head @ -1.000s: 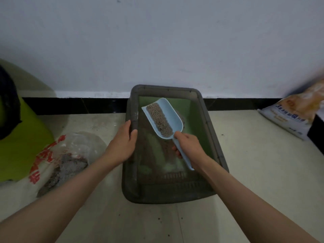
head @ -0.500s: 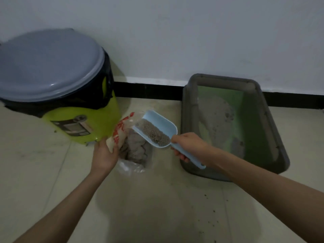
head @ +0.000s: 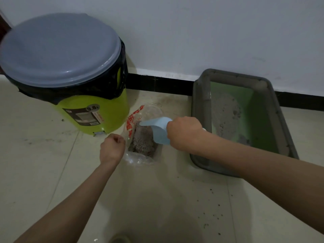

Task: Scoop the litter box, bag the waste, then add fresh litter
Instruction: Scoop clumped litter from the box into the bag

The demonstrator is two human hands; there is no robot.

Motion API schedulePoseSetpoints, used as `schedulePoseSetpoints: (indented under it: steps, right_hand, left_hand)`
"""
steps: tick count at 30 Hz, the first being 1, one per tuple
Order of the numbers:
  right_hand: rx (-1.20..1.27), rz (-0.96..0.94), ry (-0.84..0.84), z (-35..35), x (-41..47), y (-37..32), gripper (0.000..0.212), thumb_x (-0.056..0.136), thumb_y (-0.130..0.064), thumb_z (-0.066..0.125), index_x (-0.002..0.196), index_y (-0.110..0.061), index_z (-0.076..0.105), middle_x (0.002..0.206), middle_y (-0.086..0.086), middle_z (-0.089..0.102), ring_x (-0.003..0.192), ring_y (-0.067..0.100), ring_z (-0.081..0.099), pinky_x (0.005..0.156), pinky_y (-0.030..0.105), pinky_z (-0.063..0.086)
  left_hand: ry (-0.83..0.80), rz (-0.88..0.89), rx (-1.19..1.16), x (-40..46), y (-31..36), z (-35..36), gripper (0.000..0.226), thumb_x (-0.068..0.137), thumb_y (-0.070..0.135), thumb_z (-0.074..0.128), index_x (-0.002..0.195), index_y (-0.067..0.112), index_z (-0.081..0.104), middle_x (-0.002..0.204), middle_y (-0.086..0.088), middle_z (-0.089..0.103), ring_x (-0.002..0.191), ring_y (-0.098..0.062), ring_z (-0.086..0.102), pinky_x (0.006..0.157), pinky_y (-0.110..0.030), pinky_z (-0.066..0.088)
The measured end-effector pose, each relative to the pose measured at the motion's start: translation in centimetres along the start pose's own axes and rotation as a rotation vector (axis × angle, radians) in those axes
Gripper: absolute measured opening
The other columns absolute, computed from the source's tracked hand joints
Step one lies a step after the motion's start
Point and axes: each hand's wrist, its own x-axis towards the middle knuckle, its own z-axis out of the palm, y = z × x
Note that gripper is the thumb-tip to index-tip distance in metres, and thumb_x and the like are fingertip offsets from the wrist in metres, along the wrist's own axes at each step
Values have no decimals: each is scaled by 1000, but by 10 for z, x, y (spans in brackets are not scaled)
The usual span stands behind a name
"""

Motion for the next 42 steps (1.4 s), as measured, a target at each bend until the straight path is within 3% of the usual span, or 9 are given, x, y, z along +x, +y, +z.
schedulePoseSetpoints:
  steps: [3, 10, 15, 17, 23, 27, 31, 37, 42]
  right_hand:
    - [84, 23, 82, 2, -5, 12, 25, 94, -22, 46, 113, -10, 57, 105, 8, 59, 84, 24, 52, 68, 28, 36]
    - [908, 243, 223, 9, -51, 91, 31, 96, -29, 47, 76, -10, 63, 71, 6, 63, 49, 15, 52, 47, 24, 44]
    - [1311, 515, 368, 30, -88, 156, 29, 97, -24, 46, 82, -3, 60, 68, 7, 57, 48, 15, 45, 45, 24, 39]
    - [1420, 648, 364, 48, -86, 176, 27, 97, -23, 45, 88, 0, 59, 68, 8, 54, 51, 16, 44, 44, 24, 38]
    - [1725, 832, 237, 119, -58, 199, 34, 99, -18, 38, 70, -2, 46, 62, 10, 44, 48, 17, 37, 41, 19, 31]
    - [1902, 895, 132, 149, -31, 211, 33, 100, -17, 35, 71, -3, 44, 64, 9, 41, 50, 16, 35, 41, 21, 30]
    - [1904, 967, 200, 155, 0, 225, 27, 97, -13, 35, 73, -5, 45, 65, 8, 42, 54, 16, 37, 48, 26, 30]
    - [2017, 1064, 229, 160, 36, 242, 20, 95, -11, 35, 83, -5, 50, 67, 7, 43, 56, 15, 35, 49, 24, 28]
    - [2100, 1000, 218, 164, 52, 257, 18, 96, -10, 33, 98, -3, 49, 68, 7, 43, 56, 14, 36, 49, 24, 30]
  left_hand:
    - [-4, 40, -9, -4, -1, -1, 20, 90, 19, 51, 103, 7, 60, 105, -16, 64, 98, -35, 57, 80, -36, 42]
    - [67, 398, -36, -22, 43, -7, 26, 91, 14, 49, 114, 3, 56, 114, -16, 59, 105, -31, 54, 86, -38, 42]
    - [-120, 671, -27, -56, 100, 16, 24, 92, 12, 46, 113, 10, 56, 113, -6, 57, 105, -25, 55, 94, -42, 45]
    - [-225, 750, 53, -70, 125, 31, 33, 94, 17, 45, 126, 10, 50, 126, -9, 51, 117, -24, 49, 101, -37, 39]
    - [-502, 751, 423, -77, 174, 90, 64, 97, 42, 31, 148, 12, 8, 156, -9, 7, 144, -21, 7, 117, -34, 11]
    - [-451, 737, 457, -74, 196, 122, 63, 99, 39, 26, 148, 9, 1, 157, -10, -1, 144, -22, 2, 116, -35, 10]
    - [-359, 712, 356, -64, 213, 145, 58, 100, 28, 24, 147, 7, -2, 157, -8, -7, 144, -21, -4, 114, -34, 10]
    - [-249, 705, 216, -72, 207, 155, 55, 100, 19, 25, 148, 12, 1, 157, 1, -7, 142, -21, 16, 106, -34, 29]
    - [-221, 730, 167, -70, 205, 158, 54, 100, 19, 25, 148, 13, 3, 157, 3, -6, 142, -17, 12, 104, -24, 21]
